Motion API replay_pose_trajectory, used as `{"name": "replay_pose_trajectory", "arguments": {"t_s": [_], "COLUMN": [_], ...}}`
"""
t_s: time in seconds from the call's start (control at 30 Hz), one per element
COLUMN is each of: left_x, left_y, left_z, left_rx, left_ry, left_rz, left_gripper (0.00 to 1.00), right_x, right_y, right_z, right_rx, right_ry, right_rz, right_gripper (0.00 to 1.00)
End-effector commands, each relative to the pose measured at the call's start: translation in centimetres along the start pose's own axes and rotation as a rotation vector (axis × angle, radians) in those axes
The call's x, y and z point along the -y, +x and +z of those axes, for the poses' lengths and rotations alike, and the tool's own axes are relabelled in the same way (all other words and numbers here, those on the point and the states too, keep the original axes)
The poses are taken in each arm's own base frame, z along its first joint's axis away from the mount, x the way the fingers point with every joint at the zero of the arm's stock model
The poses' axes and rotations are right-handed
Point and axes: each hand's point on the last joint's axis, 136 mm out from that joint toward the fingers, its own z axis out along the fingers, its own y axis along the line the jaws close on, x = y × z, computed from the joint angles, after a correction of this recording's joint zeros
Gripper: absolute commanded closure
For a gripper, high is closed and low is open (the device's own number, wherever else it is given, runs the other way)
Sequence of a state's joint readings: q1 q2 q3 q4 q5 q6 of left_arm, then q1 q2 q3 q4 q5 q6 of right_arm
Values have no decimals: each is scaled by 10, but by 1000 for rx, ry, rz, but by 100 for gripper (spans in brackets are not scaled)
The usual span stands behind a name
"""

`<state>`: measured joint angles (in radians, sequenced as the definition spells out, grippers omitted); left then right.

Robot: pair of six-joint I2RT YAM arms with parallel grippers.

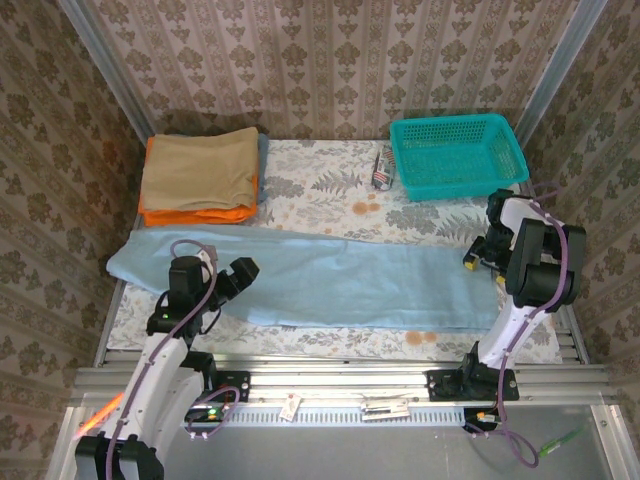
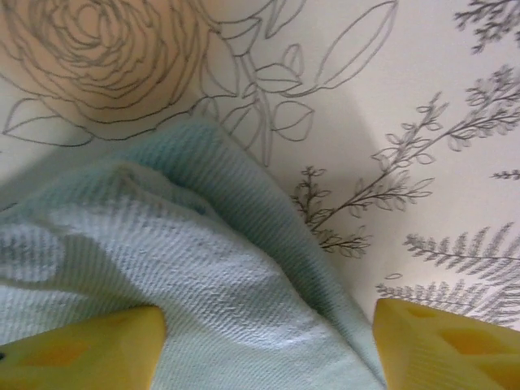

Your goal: Fold and stack the trousers

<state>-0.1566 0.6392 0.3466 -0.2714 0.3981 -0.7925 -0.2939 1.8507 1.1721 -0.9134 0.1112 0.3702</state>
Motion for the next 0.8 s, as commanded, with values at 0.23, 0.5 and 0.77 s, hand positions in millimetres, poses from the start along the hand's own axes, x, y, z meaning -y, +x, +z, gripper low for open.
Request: {"name": "replay_pose_trajectory", "arguments": {"t_s": [0.23, 0.5, 0.77], "left_x": [18, 13, 7], "left_y": [-6, -7, -12], "left_z": [-6, -4, 1], "left_rx": [5, 2, -13], "left_ry": [55, 34, -27], "left_rz": [51, 47, 84], "left_gripper": [8, 8, 8], "right_x": [-10, -7, -80], "right_y": [6, 9, 60], "right_z": [12, -62, -118], "right_rx": [-70, 156, 294], "right_ry": [-81, -99, -237], "right_rz": [-15, 59, -105], "right_gripper": [97, 100, 100]}}
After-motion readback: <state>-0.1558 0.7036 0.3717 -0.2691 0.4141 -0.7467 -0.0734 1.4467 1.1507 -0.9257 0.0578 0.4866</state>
